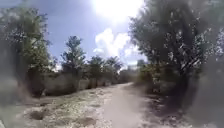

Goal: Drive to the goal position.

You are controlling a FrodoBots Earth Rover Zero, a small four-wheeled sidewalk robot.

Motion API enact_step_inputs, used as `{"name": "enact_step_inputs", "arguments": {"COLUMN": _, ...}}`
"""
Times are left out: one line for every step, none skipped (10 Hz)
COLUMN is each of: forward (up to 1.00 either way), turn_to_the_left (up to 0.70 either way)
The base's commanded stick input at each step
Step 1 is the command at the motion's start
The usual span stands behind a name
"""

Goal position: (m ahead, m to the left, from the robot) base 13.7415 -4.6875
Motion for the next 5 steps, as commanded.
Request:
{"name": "enact_step_inputs", "arguments": {"forward": 0.70, "turn_to_the_left": 0.00}}
{"name": "enact_step_inputs", "arguments": {"forward": 0.70, "turn_to_the_left": 0.00}}
{"name": "enact_step_inputs", "arguments": {"forward": 0.70, "turn_to_the_left": 0.00}}
{"name": "enact_step_inputs", "arguments": {"forward": 0.70, "turn_to_the_left": 0.00}}
{"name": "enact_step_inputs", "arguments": {"forward": 0.70, "turn_to_the_left": 0.00}}
